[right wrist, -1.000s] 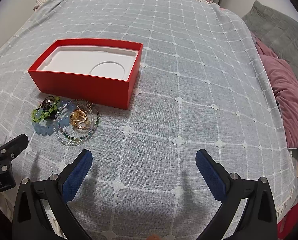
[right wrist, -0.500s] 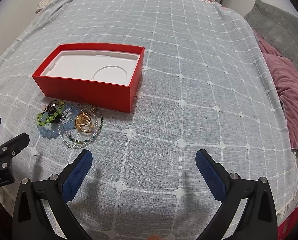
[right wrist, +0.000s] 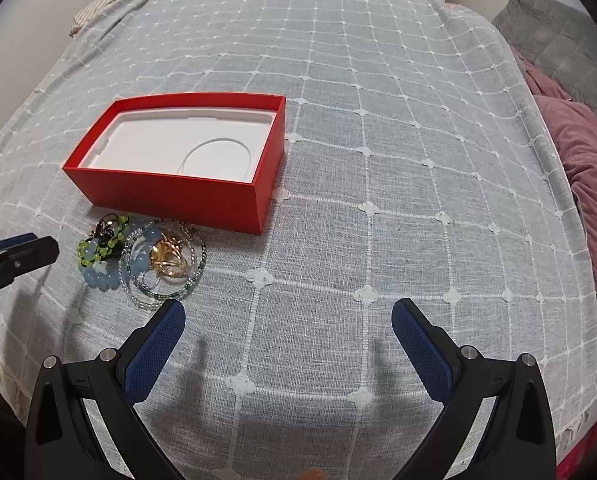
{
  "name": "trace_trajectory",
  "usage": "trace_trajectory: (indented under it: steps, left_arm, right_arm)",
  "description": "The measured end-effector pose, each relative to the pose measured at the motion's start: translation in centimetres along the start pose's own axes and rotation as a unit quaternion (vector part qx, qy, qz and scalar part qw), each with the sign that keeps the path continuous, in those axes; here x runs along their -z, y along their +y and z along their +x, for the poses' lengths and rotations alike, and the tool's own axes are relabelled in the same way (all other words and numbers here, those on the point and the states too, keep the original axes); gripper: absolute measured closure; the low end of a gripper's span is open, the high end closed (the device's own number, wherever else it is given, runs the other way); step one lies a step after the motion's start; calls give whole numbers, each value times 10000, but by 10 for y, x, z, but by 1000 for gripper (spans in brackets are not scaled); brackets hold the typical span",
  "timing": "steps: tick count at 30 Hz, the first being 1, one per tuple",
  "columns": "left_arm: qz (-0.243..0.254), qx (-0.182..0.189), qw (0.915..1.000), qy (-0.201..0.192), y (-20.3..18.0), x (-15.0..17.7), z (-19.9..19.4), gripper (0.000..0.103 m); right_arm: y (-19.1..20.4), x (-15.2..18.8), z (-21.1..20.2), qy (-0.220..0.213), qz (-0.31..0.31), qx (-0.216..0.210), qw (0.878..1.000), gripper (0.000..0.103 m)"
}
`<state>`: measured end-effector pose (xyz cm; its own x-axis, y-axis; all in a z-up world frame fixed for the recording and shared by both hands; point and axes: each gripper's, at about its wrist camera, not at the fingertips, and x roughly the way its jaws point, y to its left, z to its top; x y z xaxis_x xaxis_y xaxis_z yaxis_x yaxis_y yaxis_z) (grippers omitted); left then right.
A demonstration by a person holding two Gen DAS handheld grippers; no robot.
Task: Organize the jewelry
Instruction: 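Close the left tool on the green-bead bracelet with the pink bead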
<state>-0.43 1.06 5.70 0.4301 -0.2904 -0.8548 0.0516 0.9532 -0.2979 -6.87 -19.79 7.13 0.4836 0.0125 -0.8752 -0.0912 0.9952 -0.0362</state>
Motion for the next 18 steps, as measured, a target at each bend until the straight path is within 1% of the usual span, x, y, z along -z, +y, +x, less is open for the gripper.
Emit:
trace_trajectory:
  steps: [1,3,6,7,13,15,18]
  left_arm:
    - [-82,68,9999,73,2,-1,4,56]
    - [-267,174,9993,181,4,-3,11,66]
    - [-415,298,9985,201,3,-6,17,75]
    - [-427,318,9984,205,2,-7,19,76]
    - [-433,264,9979,401,0,-10,34,89]
    - [-446,244,9978,416,-2,-11,36,97]
    - [-398,164,9984,362,-4,-12,35,100]
  right_arm:
    - [-1,-1,1,4,24,-41,10000,0]
    - [-2,-2,1,12,64,-99,9999,0]
    - [-2,-2,3,27,96,-169,9998,0]
    - [-3,-3,3,28,96,-177,9998,0]
    - [-3,-3,7,63,98,-221,9997,0]
    - [-3,-3,8,72,104,-234,9996,0]
    - [-3,-4,10,89,107,-279,9995,0]
